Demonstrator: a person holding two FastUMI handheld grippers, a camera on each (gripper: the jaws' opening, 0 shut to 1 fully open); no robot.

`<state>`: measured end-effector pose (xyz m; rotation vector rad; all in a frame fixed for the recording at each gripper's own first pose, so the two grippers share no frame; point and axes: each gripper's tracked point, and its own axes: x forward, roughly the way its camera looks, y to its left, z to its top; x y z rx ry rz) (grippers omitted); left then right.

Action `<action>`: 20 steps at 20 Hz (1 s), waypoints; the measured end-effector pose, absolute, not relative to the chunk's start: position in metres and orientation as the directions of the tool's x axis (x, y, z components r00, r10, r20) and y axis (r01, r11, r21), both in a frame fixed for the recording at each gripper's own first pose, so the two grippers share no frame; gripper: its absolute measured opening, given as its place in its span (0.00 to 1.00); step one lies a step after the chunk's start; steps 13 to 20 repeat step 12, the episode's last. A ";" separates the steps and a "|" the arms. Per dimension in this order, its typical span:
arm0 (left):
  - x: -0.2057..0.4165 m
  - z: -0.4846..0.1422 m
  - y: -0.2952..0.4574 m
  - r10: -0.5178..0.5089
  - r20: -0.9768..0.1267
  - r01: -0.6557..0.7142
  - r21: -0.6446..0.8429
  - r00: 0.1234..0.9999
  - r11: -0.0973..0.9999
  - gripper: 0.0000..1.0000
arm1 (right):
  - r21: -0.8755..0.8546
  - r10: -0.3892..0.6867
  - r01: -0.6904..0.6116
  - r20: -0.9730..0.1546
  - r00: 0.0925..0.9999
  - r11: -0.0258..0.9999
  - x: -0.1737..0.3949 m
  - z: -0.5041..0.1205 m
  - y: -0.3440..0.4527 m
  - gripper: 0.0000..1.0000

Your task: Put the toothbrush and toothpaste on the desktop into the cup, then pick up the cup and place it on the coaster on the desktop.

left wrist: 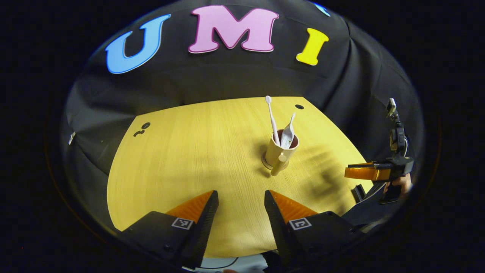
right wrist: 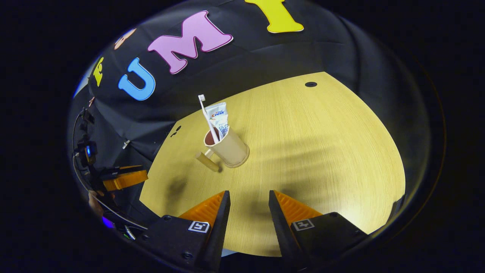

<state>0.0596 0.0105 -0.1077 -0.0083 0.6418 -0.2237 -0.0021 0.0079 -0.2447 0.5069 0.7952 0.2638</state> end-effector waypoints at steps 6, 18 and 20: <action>0.013 -0.122 0.018 -0.215 -0.594 0.196 -0.098 0.775 0.976 0.76 | 0.525 0.438 -0.074 -0.615 0.655 0.848 -0.012 -0.239 0.025 0.64; -0.011 -0.143 0.019 -0.209 -0.607 0.142 -0.158 0.767 0.977 0.77 | 0.530 0.446 -0.053 -0.651 0.614 0.846 -0.021 -0.247 0.025 0.64; -0.011 -0.143 0.019 -0.209 -0.607 0.142 -0.158 0.767 0.977 0.77 | 0.530 0.446 -0.053 -0.651 0.614 0.846 -0.021 -0.247 0.025 0.64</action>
